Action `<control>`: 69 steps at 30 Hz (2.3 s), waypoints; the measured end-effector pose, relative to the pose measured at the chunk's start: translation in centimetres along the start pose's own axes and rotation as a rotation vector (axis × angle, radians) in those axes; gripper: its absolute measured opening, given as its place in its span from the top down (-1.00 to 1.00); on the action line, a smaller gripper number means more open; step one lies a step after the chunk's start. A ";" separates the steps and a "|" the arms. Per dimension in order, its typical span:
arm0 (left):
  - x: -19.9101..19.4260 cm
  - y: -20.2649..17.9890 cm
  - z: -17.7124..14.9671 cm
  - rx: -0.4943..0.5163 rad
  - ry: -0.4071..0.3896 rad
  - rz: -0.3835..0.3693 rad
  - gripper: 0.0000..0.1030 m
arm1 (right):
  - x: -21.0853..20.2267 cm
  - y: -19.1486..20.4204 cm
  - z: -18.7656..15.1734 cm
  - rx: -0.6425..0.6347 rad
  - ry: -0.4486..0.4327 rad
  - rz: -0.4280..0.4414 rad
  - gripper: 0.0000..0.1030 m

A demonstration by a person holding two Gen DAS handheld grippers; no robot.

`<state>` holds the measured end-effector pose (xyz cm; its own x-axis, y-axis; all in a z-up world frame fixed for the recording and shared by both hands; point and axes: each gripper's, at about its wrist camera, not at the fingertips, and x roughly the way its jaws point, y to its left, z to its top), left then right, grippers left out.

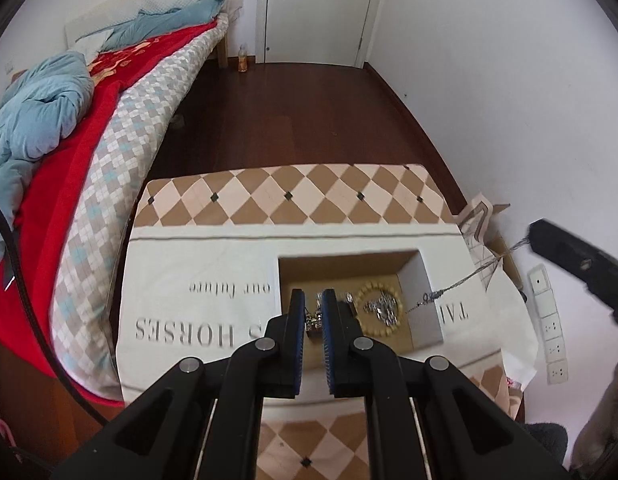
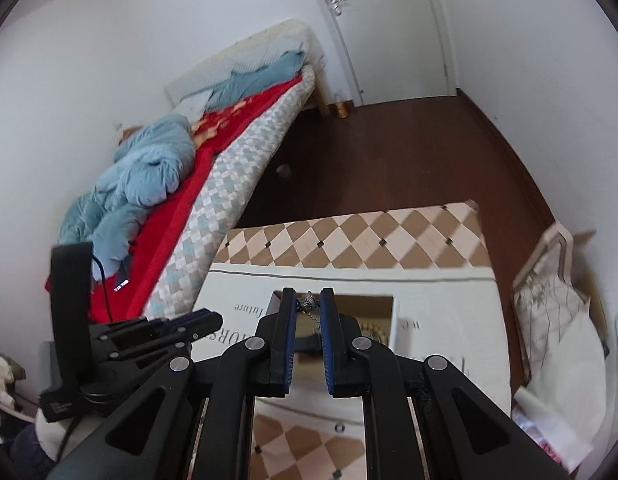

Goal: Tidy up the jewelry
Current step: 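Carry the necklace over the white box with both tools and open both, then withdraw both tools from the box back toward the cloth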

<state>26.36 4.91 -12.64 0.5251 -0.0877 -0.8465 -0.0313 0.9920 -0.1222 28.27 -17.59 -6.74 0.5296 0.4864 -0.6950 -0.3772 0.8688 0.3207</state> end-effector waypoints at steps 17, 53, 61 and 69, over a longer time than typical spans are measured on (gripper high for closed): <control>7.0 1.6 3.1 -0.081 0.178 -0.115 0.81 | 13.3 -3.6 1.1 0.142 0.327 -0.008 0.41; -2.9 1.0 -5.4 -0.044 -0.057 0.228 -0.98 | 2.3 -1.0 -8.6 0.005 0.195 -0.414 -1.00; -6.7 -0.2 -6.8 -0.040 -0.118 0.196 -0.98 | -2.2 0.3 -9.1 -0.013 0.110 -0.420 -1.00; -9.9 -1.3 -8.0 -0.041 -0.167 0.185 -0.98 | -6.6 1.8 -9.7 -0.037 0.018 -0.398 -1.00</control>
<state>14.40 3.81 -8.22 0.6406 0.1147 -0.7593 -0.1729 0.9849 0.0029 16.70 -20.12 -7.75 0.6269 0.1106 -0.7712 -0.1724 0.9850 0.0012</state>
